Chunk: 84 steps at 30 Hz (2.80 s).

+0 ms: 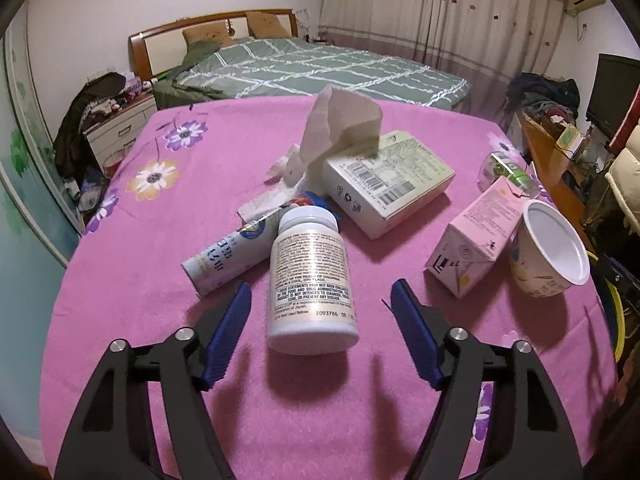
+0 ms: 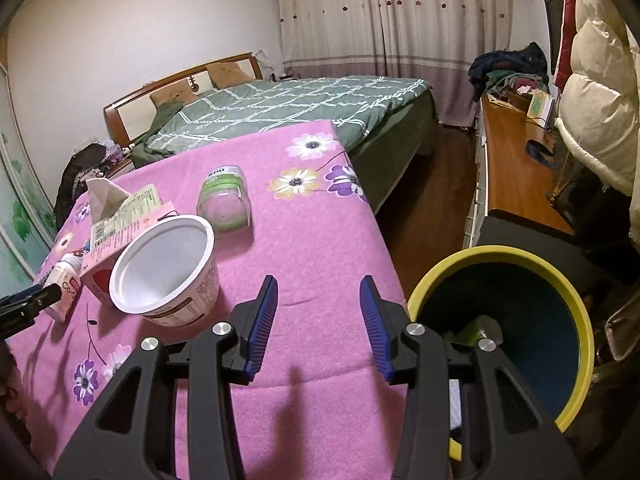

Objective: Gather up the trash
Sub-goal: 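Close the left tool around the white pill bottle, then carry the pill bottle into the yellow bin and open the left tool, then move the left tool back over the table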

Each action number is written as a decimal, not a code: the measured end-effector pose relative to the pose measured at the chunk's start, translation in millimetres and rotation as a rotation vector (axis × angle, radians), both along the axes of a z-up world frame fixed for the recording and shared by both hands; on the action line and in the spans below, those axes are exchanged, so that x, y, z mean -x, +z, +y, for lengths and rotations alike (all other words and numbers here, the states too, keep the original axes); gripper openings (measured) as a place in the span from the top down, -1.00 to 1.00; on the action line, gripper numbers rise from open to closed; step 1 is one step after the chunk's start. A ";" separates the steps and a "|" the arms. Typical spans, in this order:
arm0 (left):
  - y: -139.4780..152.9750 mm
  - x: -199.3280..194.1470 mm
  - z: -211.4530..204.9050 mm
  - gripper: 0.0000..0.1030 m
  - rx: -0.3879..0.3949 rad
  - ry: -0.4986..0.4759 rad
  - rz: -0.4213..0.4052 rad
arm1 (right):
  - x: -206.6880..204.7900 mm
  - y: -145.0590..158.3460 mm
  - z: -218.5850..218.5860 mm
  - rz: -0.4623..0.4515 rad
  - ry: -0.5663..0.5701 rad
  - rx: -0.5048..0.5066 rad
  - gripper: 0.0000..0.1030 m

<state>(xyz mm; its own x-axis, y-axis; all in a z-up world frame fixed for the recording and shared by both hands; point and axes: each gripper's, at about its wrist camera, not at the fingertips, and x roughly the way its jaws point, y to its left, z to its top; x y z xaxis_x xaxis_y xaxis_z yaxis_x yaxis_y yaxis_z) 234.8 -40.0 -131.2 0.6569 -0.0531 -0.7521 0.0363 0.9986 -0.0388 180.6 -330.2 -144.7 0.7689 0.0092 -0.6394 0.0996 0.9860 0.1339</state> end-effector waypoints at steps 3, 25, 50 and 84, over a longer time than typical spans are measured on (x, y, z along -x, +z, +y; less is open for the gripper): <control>-4.4 -6.5 -1.7 -0.22 -0.002 -0.006 0.016 | -1.3 -1.1 -1.2 0.007 -0.001 -0.007 0.20; 40.0 37.5 -29.8 0.08 -0.009 -0.125 -0.069 | 12.6 1.8 -11.6 -0.009 -0.002 0.001 0.20; 60.0 64.4 -319.9 0.08 0.060 -0.746 -0.048 | 145.0 9.9 -157.3 -0.041 -0.332 -0.006 0.14; 98.7 73.2 -74.3 -0.77 0.078 -0.218 -0.223 | 84.1 18.8 -67.3 -0.024 -0.061 -0.001 0.13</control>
<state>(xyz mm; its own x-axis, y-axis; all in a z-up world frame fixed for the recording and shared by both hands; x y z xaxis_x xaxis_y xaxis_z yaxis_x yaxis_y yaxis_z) 161.6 -114.3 -32.5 0.7717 -0.2627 -0.5791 0.2652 0.9607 -0.0825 96.5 -397.5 -125.9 0.7828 -0.0382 -0.6211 0.1568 0.9780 0.1375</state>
